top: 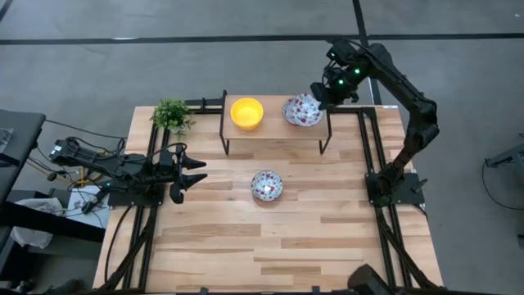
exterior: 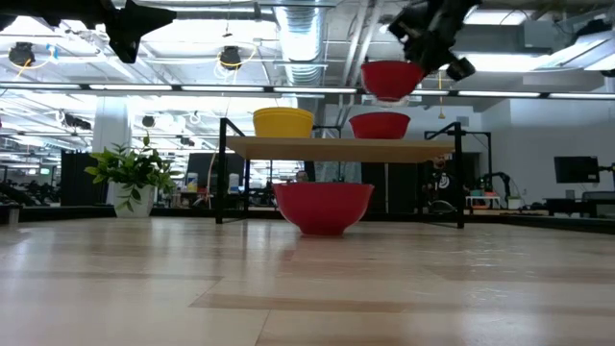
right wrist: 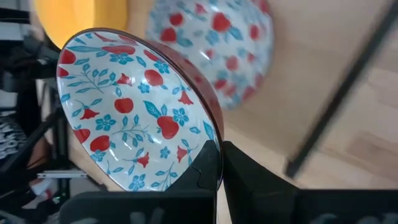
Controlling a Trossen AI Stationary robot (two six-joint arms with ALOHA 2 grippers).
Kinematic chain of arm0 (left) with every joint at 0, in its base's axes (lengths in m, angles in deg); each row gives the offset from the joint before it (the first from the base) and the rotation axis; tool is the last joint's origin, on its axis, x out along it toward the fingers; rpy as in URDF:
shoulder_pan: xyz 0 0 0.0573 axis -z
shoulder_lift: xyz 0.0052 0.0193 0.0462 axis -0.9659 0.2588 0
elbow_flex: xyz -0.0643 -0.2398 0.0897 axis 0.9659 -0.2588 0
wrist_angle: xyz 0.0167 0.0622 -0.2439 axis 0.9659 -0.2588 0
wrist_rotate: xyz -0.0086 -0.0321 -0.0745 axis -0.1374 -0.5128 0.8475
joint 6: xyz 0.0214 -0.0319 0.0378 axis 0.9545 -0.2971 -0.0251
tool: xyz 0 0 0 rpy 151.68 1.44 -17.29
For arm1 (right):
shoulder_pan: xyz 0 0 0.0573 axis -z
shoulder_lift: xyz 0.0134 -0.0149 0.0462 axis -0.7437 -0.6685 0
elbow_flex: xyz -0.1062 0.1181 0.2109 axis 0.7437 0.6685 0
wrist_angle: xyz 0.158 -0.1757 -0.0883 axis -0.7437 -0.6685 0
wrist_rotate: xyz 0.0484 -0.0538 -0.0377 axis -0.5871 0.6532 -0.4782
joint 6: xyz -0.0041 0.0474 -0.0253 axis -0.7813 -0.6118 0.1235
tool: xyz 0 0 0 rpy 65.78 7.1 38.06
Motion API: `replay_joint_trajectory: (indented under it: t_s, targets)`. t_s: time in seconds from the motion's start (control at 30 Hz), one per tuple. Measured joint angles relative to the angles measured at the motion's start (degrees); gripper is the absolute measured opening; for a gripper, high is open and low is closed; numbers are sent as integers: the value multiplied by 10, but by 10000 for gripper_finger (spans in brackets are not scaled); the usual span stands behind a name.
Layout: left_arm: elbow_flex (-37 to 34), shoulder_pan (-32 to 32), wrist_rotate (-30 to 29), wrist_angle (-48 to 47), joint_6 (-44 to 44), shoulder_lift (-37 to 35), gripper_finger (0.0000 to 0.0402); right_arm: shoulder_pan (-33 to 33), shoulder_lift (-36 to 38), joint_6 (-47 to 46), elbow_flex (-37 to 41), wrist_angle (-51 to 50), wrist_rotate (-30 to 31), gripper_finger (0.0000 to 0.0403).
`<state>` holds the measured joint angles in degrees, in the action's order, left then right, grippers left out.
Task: Pick & Place Mini bowls
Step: Stack the right white bowl on top of the white bowl on the shelf
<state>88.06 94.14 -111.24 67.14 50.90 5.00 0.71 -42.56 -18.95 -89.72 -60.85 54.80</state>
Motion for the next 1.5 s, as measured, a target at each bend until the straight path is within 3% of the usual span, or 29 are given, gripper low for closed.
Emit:
replay_joint_trajectory:
  t_s: [0.17,0.43,0.73,1.03,1.5]
  targets:
    - [0,0,0,0,0,0,186,13,-37,11,0,28,-38,0]
    - [0,0,0,0,-5,0,186,29,-77,31,0,26,-43,0]
    - [0,0,0,0,-5,0,186,33,-78,32,0,34,-39,0]
    - [0,0,0,0,-5,0,186,35,-78,41,0,44,3,0]
    - [0,0,0,0,-5,0,186,35,-78,41,0,60,1,0]
